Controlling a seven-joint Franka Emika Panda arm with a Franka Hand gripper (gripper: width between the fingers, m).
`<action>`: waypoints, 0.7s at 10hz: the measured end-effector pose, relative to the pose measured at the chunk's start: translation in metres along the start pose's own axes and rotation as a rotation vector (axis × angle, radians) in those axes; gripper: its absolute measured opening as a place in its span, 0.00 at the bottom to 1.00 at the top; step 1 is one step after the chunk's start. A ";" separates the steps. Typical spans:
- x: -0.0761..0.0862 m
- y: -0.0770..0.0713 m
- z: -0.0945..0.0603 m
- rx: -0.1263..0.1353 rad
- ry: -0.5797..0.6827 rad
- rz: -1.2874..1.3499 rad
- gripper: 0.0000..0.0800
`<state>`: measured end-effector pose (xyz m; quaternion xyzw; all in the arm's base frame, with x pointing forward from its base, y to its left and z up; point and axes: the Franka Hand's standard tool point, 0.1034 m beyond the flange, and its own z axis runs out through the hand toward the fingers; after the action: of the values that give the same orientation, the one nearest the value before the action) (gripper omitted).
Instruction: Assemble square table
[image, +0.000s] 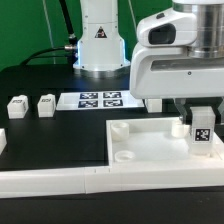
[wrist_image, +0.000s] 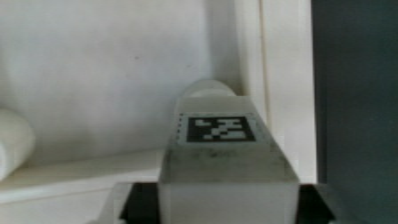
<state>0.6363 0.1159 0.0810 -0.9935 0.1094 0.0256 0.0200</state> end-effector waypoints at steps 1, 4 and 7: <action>0.000 0.000 0.000 0.001 0.000 0.049 0.36; -0.001 0.000 0.001 0.013 0.000 0.464 0.36; -0.003 0.001 0.002 0.090 -0.045 0.994 0.36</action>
Offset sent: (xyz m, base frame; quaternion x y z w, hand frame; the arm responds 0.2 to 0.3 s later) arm -0.0093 -0.0003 -0.0018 0.0206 -0.0142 0.3462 0.9378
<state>0.6331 0.1157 0.0790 -0.8186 0.5701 0.0487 0.0505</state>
